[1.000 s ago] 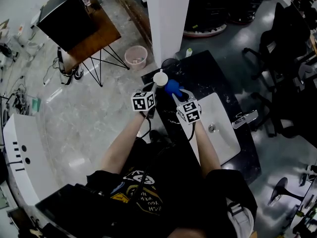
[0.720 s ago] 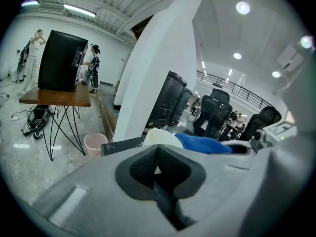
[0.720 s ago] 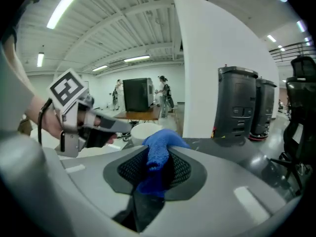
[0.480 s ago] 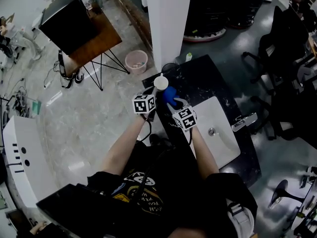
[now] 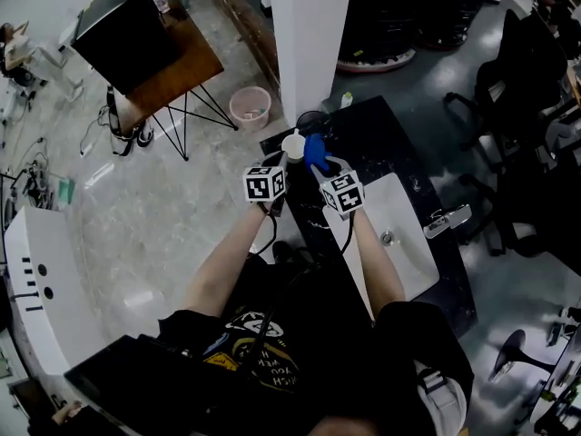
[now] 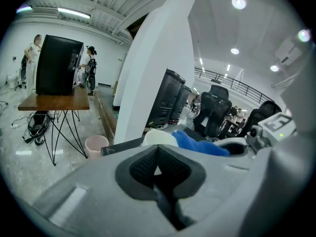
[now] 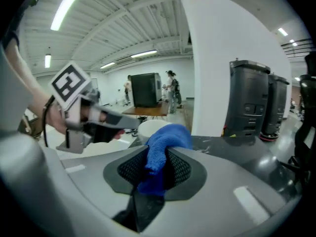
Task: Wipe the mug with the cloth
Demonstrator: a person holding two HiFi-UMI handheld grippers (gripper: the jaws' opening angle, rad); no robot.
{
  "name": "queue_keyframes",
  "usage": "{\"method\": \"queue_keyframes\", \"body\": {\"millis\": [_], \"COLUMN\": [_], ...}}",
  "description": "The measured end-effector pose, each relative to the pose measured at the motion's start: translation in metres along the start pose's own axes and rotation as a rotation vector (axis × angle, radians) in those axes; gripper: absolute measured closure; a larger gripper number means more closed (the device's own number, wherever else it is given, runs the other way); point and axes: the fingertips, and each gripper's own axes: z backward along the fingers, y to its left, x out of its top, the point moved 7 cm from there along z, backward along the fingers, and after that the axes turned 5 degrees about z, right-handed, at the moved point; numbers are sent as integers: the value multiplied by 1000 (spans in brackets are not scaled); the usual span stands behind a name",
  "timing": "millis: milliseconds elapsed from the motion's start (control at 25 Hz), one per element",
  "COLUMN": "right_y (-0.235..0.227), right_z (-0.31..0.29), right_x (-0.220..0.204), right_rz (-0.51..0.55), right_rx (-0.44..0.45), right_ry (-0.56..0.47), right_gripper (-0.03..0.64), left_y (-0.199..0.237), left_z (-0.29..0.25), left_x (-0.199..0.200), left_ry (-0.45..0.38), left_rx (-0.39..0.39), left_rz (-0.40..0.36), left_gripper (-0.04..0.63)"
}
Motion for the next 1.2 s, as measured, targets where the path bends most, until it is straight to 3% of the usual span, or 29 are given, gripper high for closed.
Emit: {"method": "queue_keyframes", "body": {"millis": [120,200,360,440,520,640,720,800,880,1080,1160,1200], "right_y": [32,32,-19,-33,-20,24,46,48,27,-48,-53,-46], "right_z": [9,15,21,16,8,8,13,18,24,37,29,23], "right_x": [-16,-19,-3,4,2,-12,-18,-19,-16,9,15,15], "right_rz": [51,50,-77,-103,-51,53,56,6,-62,-263,-239,-188], "right_rx": [152,166,-47,-116,-47,172,307,348,271,-51,-97,-72], "right_ry": [32,20,-67,-55,9,68,39,-21,-73,-186,-166,-131], "right_gripper": [525,525,525,525,525,525,525,525,525,528,528,528], "left_y": [-1,1,-1,-1,-1,-3,-3,-2,0,6,6,5], "left_z": [-2,-1,-1,-1,-1,-1,-1,0,2,4,3,2], "left_x": [-1,-1,-2,-2,-2,-4,-4,-3,-1,6,7,7], "left_ry": [7,9,18,14,11,13,11,11,5,-14,-13,-10], "left_rx": [-13,-12,-17,-17,-16,-19,-23,-21,-16,-10,-9,-10], "left_rz": [-7,-4,-1,4,10,-2,-7,-13,-16,0,3,3], "left_gripper": [591,591,591,591,591,591,591,591,591,591,591,591]}}
